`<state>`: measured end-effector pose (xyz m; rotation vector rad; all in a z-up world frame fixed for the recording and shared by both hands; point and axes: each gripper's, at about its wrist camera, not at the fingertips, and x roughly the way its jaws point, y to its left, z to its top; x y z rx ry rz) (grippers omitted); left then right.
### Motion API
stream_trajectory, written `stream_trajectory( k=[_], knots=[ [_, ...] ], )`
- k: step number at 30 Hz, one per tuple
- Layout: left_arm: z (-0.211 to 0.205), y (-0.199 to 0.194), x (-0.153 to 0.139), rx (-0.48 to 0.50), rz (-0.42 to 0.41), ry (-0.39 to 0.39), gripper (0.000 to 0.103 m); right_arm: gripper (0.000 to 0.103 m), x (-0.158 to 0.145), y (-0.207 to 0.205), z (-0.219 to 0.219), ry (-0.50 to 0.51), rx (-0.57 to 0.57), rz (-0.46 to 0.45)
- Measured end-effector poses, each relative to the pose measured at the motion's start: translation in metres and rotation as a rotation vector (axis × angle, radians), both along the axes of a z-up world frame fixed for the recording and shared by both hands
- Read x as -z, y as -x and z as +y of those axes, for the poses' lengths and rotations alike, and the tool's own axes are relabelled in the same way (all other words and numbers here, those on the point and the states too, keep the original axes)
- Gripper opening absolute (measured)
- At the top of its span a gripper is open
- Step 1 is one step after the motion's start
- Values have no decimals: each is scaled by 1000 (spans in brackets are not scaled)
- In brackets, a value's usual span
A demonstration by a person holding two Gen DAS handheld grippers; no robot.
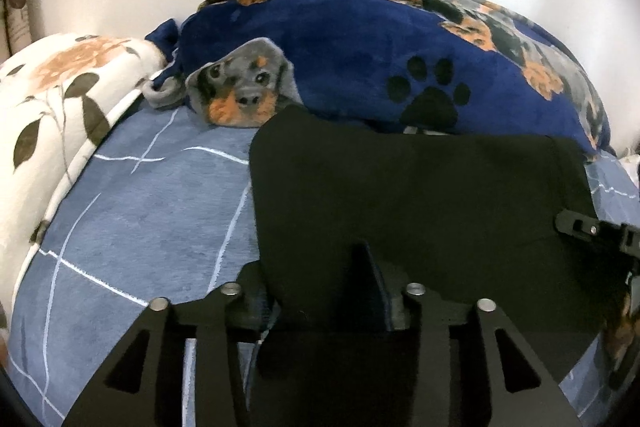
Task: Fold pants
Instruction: 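Lower the folded pants onto the sheet and open both grippers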
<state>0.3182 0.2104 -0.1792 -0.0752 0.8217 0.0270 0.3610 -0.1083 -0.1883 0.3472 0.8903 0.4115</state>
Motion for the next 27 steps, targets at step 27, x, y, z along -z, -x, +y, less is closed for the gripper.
stream_trajectory(
  k=[27],
  knots=[
    [7,-3,3,-65,10,-14,65,74,-4,8,34,300,54,-84]
  ],
)
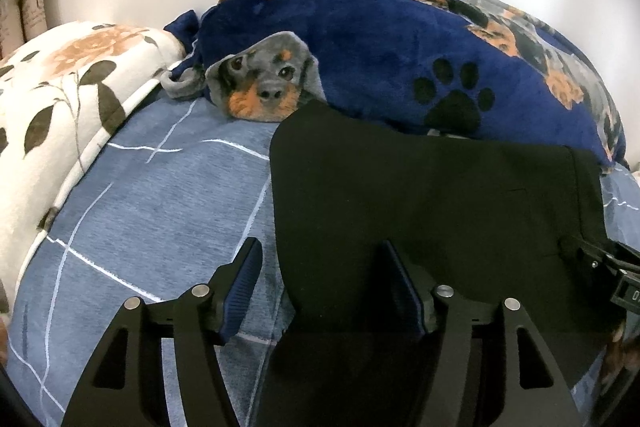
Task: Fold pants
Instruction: 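Lower the folded pants onto the sheet and open both grippers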
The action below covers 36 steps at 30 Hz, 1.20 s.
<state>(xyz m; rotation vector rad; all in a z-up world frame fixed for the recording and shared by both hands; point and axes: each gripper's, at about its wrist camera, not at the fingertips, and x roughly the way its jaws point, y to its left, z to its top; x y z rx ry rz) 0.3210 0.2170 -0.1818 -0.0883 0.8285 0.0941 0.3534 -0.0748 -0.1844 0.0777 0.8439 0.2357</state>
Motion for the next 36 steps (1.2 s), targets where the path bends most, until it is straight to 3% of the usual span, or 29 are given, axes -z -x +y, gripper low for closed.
stream_trajectory(
  k=[7,23,28,31,36],
  knots=[
    [-4,0,0,-27,-2,-55,73,84,0,0,1,45,21,-1],
    [-7,1,0,-43,-4,-99,83,97,0,-1,2,85,58,-5],
    [-7,1,-1,-43,-8,-102,86,97,-5,6,3,108,63,-46],
    [-9,3,-2,-41,-14,-111,86,97,-17,20,2,111,95,-121],
    [-18,19,-14,-38,-68,-184,86,97,-35,54,3,55,77,-175]
  ],
)
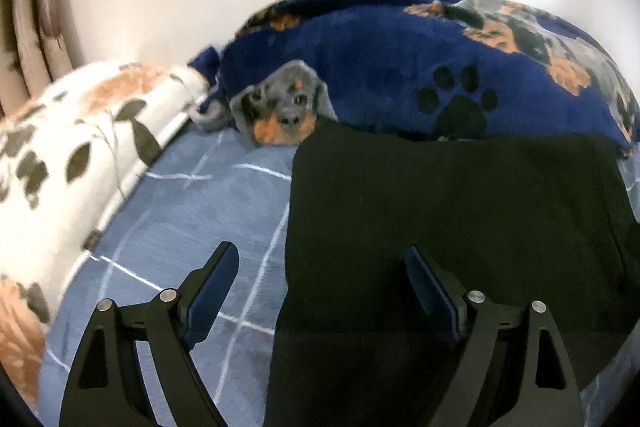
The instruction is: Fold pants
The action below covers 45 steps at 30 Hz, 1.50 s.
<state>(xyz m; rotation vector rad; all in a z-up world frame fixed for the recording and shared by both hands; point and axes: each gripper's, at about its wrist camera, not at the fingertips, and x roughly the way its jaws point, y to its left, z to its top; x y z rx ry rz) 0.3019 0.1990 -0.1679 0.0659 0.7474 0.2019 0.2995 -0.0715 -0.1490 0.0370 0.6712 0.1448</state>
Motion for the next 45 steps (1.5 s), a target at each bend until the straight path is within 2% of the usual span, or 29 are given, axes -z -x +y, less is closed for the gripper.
stream_trajectory(
  k=[5,8,10,13,20,22,24,28,32,37,45],
  knots=[
    [-14,29,-24,16,-44,-79,87,97,-17,39,2,-2,-46,-37],
    [-21,51,-48,17,-87,-109,92,97,-27,56,-2,-29,-46,-49],
    [-25,69,-67,20,-128,-108,99,98,-36,66,-5,-41,-44,-59],
    [-32,96,-98,23,-200,-97,103,98,-50,82,-7,-52,-44,-80],
    [-49,151,-155,-12,-329,-117,103,98,-77,121,-2,-54,-79,-131],
    [-51,168,-168,-12,-362,-104,103,98,-86,133,-1,-56,-82,-152],
    [-49,181,-181,8,-371,-58,103,98,-95,143,-1,-61,-87,-172],
    [-46,200,-196,24,-386,3,103,99,-108,158,-1,-60,-91,-196],
    [-45,218,-208,6,-419,3,103,99,-116,172,0,-53,-99,-210],
    [-45,237,-219,33,-444,33,103,99,-123,184,-3,-52,-102,-225],
    [-51,252,-228,55,-434,32,103,100,-130,199,-8,-46,-107,-239]
  ],
)
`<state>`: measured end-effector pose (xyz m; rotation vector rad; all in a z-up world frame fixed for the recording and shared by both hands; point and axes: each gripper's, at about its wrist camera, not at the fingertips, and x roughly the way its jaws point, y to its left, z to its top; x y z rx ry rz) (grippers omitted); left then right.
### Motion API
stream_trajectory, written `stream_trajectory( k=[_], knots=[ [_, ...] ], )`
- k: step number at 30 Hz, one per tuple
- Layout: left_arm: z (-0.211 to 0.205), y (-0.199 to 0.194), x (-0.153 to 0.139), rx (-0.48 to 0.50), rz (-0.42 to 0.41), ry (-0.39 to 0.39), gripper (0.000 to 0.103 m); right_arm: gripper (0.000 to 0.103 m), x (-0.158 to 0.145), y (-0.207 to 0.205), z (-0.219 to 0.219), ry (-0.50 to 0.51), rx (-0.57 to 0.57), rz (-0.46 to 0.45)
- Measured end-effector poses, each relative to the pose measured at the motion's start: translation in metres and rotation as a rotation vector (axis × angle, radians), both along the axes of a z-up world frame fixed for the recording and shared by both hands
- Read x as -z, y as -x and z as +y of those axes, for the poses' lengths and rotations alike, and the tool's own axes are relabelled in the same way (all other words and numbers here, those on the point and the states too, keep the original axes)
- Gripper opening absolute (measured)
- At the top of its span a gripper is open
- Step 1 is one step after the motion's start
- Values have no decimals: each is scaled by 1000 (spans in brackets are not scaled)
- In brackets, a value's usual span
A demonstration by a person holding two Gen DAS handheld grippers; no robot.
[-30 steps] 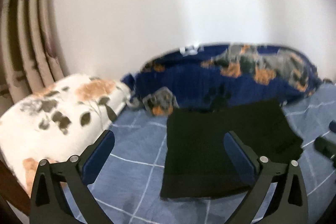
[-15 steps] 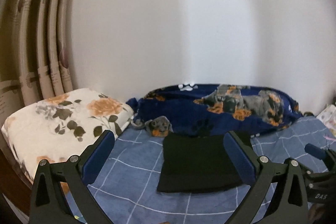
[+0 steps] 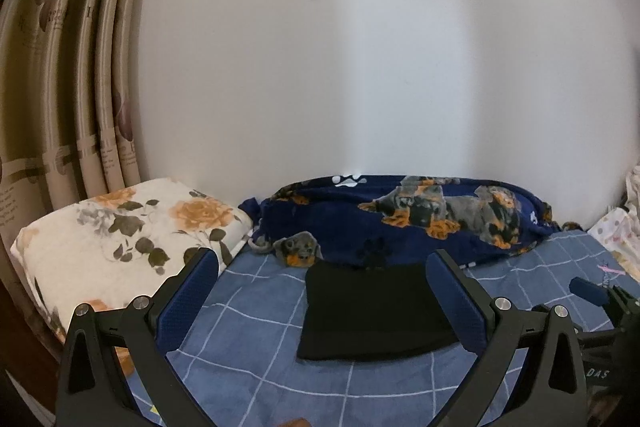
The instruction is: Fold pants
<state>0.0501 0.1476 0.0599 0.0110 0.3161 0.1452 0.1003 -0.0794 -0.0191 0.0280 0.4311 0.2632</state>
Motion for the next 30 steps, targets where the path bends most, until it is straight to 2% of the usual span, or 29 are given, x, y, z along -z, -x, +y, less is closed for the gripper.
stream_trajectory(
  k=[8,15,19,23,30],
  knots=[
    [-1,7,-3,39,17,58,103,100,-1,14,2,32,-15,-4],
    [-5,8,2,49,43,52,103,100,1,17,1,37,-22,-1],
    [-9,2,14,20,99,43,103,100,4,19,2,44,-26,8],
    [-4,1,25,-9,84,75,103,100,8,18,1,41,-24,22],
    [7,-6,35,-56,134,107,103,100,12,17,3,45,-26,31]
  ],
)
